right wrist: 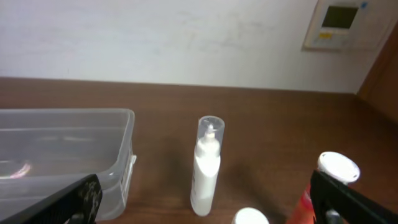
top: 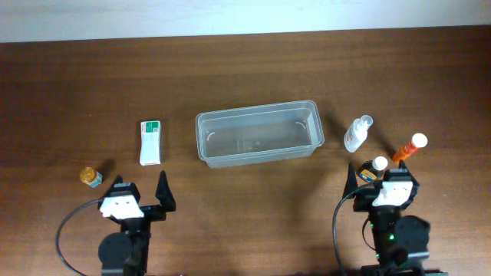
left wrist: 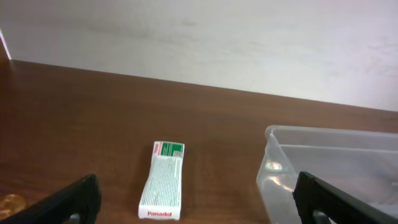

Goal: Pack container
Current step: 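Move right gripper to the white dropper bottle and grasp it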

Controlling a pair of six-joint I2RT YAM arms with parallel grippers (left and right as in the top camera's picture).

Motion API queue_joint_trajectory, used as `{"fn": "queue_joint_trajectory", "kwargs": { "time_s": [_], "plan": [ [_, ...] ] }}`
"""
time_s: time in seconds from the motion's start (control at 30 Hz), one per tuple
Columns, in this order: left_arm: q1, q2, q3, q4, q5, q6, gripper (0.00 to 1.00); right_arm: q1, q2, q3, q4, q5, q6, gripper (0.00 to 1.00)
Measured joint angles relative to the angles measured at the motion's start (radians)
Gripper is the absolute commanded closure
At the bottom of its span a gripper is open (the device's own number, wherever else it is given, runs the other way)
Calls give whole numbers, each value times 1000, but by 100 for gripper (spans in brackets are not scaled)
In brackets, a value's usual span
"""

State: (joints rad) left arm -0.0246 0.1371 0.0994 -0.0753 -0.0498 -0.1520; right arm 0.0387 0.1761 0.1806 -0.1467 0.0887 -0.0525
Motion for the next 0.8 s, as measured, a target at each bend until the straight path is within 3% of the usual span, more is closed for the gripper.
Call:
{"fn": "queue_joint_trajectory", "kwargs": {
  "time_s": [0.3, 0.6, 0.8],
  "plan": [
    [0, 373, 274, -17, -3, -2, 0, 0, 464, 411, -209, -6, 1, 2],
    [0, 807, 709, -385, 2, -6, 0, 0, 864, 914, -577, -23, 0, 2],
    [0, 1018, 957, -556, 71, -7, 0, -1, 1048, 1090, -744, -27, 0, 2]
  ]
}}
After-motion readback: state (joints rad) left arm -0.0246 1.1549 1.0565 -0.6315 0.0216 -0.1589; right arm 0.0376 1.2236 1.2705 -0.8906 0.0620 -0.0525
